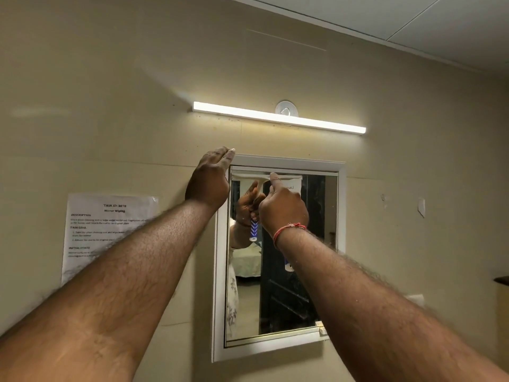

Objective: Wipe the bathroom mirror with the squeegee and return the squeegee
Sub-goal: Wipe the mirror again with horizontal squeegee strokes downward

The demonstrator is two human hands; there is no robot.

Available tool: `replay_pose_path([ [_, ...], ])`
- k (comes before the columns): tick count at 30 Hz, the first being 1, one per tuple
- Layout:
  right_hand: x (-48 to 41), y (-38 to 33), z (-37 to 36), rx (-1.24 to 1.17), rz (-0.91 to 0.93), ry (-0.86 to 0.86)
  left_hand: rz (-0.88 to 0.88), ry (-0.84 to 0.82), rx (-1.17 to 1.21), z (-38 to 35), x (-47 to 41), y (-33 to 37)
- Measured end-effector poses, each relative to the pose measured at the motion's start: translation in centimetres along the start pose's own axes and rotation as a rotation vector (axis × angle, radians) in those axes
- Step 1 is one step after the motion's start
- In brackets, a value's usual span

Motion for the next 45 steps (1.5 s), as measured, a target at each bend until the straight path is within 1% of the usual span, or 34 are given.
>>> replay_pose_path([
  [8, 2.1, 0.4, -0.4, 0.023, -0.008, 0.008, -0.042, -0.007, -0.019, 0.3, 0.1, 0.3],
  [17, 4.9, 1.4, -1.4, 0.1, -0.021, -0.032, -0.126, -0.026, -0.046, 0.7, 0.2, 0.2],
  [23, 5.5, 2.1, -2.0, 0.098, -0.046, 0.001, -0.15, -0.045, -0.046, 0.6, 0.3, -0.1],
  [30, 7.1, 3.8, -2.7, 0.13, -0.067, -0.004, -0.161, -0.04, -0.035, 0.1, 0.6, -0.1],
  [33, 8.4, 5.2, -3.4, 0.148, -0.086, -0.021, -0.151, -0.037, 0.039, -0.9, 2.4, -0.4],
  [36, 9.3, 5.7, -3.9, 0.158, -0.098, -0.025, -0.174, 0.002, 0.148, -2.1, 5.7, -0.5],
  [38, 9.6, 6.1, -4.3, 0.152, -0.101, -0.015, -0.158, 0.023, 0.21, -2.9, 7.7, -1.0],
  [45, 11.7, 7.1, -5.4, 0.169, -0.071, -0.02, -0.178, 0.061, 0.297, -3.9, 10.9, -1.5],
])
Point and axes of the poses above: each hand's wrist, its own x-axis away from the middle knuckle, its own z-axis out of the back of the hand, y = z × x, the point moved 9 cm from there along -x, towards the middle knuckle, and after that the axes turned 3 degrees about -z, right-handed, at the moved point
